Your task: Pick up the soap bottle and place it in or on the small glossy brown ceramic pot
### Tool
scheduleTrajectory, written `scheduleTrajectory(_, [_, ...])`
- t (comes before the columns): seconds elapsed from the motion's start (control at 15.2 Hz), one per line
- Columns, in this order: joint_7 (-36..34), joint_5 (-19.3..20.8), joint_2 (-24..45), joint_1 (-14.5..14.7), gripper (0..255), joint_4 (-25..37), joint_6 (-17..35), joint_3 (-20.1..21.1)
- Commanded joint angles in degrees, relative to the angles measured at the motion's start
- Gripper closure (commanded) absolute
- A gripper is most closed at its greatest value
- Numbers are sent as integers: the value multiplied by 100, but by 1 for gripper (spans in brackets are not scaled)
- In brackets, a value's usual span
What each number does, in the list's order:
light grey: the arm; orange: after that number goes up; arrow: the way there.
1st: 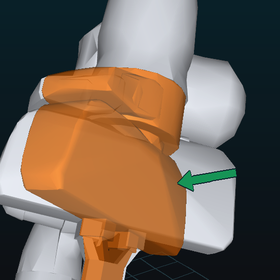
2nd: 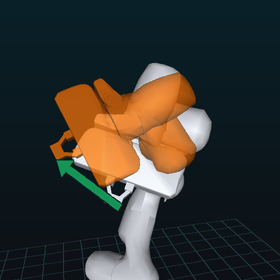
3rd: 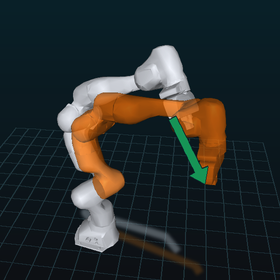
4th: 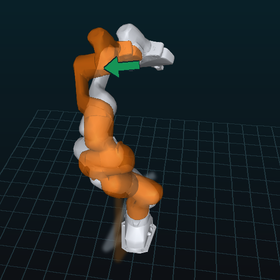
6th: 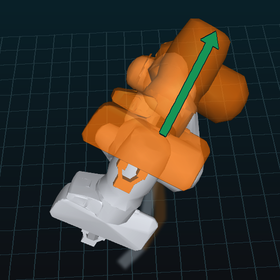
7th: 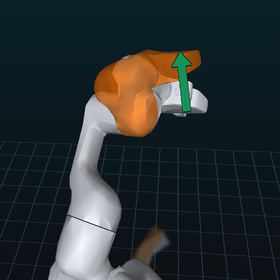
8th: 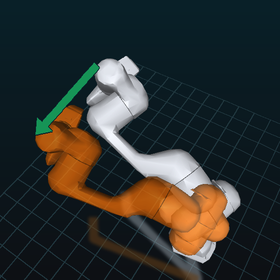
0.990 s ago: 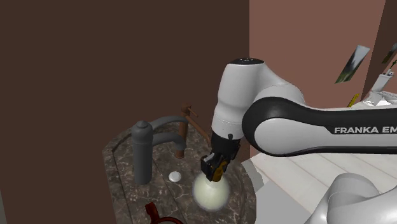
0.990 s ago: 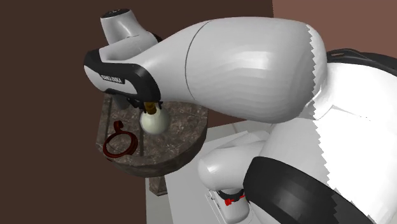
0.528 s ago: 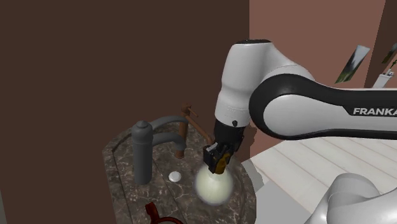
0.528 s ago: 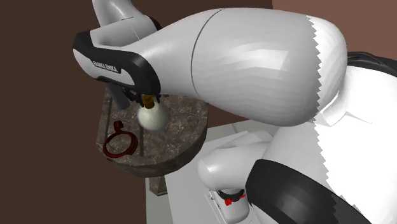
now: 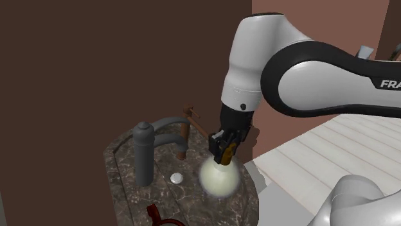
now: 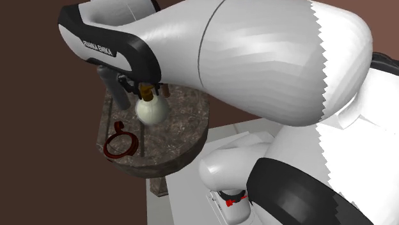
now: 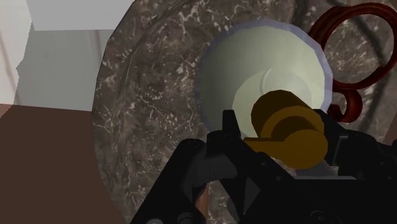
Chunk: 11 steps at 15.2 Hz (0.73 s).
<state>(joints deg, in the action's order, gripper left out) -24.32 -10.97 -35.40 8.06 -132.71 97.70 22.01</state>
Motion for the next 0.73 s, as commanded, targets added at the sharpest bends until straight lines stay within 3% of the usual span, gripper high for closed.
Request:
scheduleTrajectory(0.0, [-9,13,10,-6,255,120,-109,-10])
scheduleTrajectory(0.66, [-1479,111,1521,-28,255,2100,-483,1202])
